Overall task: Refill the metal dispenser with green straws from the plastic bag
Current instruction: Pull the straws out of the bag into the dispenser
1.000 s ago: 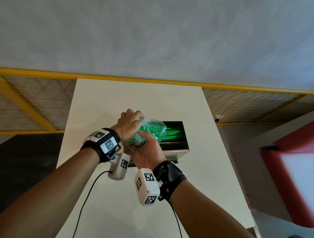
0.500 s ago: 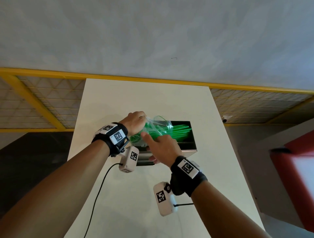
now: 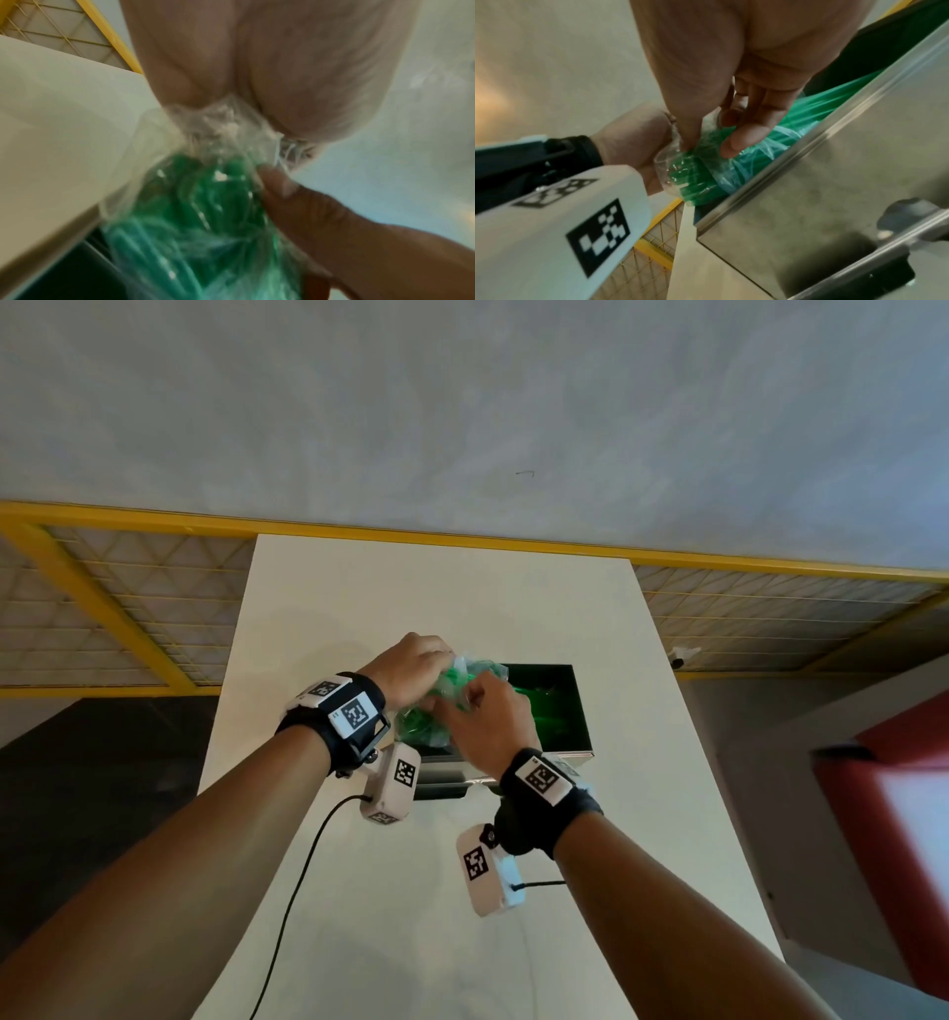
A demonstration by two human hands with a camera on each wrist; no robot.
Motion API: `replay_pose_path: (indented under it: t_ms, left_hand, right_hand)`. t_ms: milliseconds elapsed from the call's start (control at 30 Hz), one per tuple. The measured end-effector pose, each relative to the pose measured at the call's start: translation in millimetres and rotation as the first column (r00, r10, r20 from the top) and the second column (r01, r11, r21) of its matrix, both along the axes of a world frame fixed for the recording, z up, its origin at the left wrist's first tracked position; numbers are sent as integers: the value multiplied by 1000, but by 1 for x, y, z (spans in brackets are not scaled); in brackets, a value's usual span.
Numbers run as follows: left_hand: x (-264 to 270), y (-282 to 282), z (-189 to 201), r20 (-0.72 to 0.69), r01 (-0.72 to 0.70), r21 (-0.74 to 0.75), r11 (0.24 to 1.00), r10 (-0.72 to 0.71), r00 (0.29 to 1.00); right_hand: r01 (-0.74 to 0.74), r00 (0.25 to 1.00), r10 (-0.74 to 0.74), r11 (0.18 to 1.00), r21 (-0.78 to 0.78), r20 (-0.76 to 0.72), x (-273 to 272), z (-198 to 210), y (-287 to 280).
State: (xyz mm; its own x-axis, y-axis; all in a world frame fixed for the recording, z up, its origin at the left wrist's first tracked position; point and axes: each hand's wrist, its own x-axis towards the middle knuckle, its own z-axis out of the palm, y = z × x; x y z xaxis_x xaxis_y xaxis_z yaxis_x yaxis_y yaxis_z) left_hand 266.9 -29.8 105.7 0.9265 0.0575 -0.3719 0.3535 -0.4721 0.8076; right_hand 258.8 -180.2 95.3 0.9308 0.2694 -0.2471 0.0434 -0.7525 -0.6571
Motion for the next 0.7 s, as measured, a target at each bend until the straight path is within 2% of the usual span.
replay_pose_path:
  t_ms: [100, 200, 267, 367, 467, 567, 700]
  left_hand:
    - [-7, 10, 4, -14, 48, -78, 996, -49, 999]
    - [-16, 29, 4, -19, -53, -272, 961, 50, 999]
    - [-20, 39, -3, 1, -59, -312, 948, 62, 998]
    - [-24, 42, -16, 48, -13, -247, 969, 26, 999]
    - [-23, 40, -25, 149, -74, -119, 990, 91, 985]
    - [-23, 35, -23, 213, -93, -71, 993, 107, 971]
    - [-23, 27, -14, 228, -81, -43, 996, 89, 970]
  right_hand:
    - [17, 1000, -16, 997, 76, -15, 3, -1, 3]
    - [10, 1000, -11, 998, 69, 13, 3, -2, 5]
    - [11, 1000, -13, 998, 64, 25, 1, -2, 5]
    - [16, 999, -13, 993, 114, -33, -1, -5, 5]
    - [33, 997, -20, 985, 167, -79, -5, -3, 8]
    - [23, 997, -13, 990, 138, -76, -9, -2, 10]
    - [24, 998, -16, 993, 119, -64, -9, -7, 9]
